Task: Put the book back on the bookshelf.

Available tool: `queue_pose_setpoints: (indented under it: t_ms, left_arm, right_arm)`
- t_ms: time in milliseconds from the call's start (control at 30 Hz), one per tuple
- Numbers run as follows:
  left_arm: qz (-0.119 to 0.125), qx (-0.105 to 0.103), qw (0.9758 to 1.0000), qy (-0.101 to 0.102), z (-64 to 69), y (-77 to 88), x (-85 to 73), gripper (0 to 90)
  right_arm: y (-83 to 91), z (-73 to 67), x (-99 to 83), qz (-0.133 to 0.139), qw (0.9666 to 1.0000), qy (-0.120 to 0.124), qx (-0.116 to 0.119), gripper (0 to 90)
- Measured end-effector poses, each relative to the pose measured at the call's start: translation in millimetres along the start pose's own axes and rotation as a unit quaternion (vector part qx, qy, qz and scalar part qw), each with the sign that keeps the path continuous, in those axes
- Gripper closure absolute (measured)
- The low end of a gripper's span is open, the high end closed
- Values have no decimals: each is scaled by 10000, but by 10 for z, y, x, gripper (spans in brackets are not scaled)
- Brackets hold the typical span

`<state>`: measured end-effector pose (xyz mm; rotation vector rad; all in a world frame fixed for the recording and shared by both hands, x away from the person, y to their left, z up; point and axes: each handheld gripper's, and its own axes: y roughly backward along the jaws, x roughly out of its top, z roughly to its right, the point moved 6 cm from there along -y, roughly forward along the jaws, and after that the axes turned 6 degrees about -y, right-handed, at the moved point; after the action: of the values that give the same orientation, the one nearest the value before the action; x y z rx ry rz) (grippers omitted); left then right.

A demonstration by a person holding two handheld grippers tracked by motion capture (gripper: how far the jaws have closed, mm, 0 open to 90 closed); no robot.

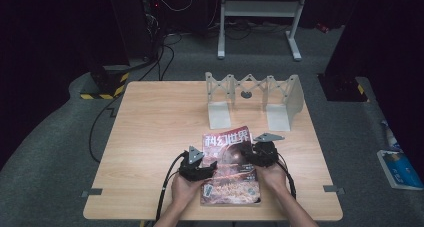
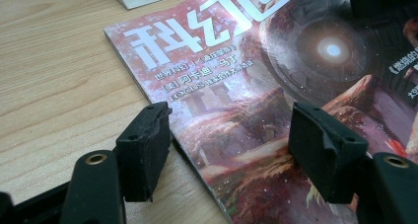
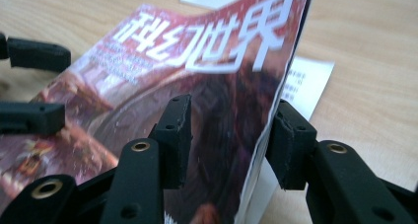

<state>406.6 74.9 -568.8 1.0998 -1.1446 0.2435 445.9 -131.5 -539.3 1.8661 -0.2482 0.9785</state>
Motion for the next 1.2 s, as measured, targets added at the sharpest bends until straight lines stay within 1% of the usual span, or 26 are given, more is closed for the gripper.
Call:
queue_pose_setpoints:
  t_ms: [67,133,200,267,333,433,467,567,633,700,733,833,867,933,967,1067,1200]
  left_arm:
    - [-5,4,10000,0,1,0,0,323]
    - [-5,8,10000,2,2,0,1,323]
    - [-6,6,10000,-1,2,0,1,323]
    - [-5,6,10000,-4,2,0,1,323]
    - [-3,8,10000,-1,3,0,1,323]
    - [-2,13,10000,15,6,-1,1,323]
    - [-1,16,10000,24,8,-1,1,323]
    - [-2,22,10000,28,9,-1,1,322]
    - [-2,23,10000,29,9,-2,1,322]
    - [-1,24,10000,30,9,-2,1,322]
    - [-1,26,10000,29,9,-3,1,321]
    - [6,26,10000,47,12,-5,2,321]
    - [2,32,10000,39,10,-4,2,320]
    - [22,58,10000,29,16,-8,5,318]
    - [32,77,10000,-8,15,-9,7,316]
    - [41,87,9999,-35,22,-8,6,315]
    - [45,78,10000,-35,20,-6,5,315]
  right_arm:
    - [-1,27,-37,-104,9999,-49,71,569]
    - [-1,45,-58,-123,9997,-179,138,574]
    - [-5,31,-46,-110,9995,-242,154,576]
    - [-15,16,-28,-134,9996,-195,158,575]
    - [-24,13,-18,-196,9994,-238,178,572]
    - [-35,37,-24,-230,9993,-215,192,574]
    - [-38,40,-28,-256,9993,-224,181,580]
    - [-26,32,-16,-214,9994,-189,172,613]
    - [-6,20,-1,-180,9993,-223,251,635]
    - [1,6,13,-190,9990,-254,314,637]
    - [-2,7,16,-200,9990,-242,323,632]
    - [-9,11,15,-277,9983,-324,398,609]
    - [-8,11,17,-284,9982,-313,420,602]
    - [-10,0,24,-310,9984,-250,393,602]
    - [-10,-5,26,-320,9985,-224,378,614]
    - [-10,7,20,-337,9989,-146,283,656]
    - [-11,40,-7,-342,9991,-58,242,701]
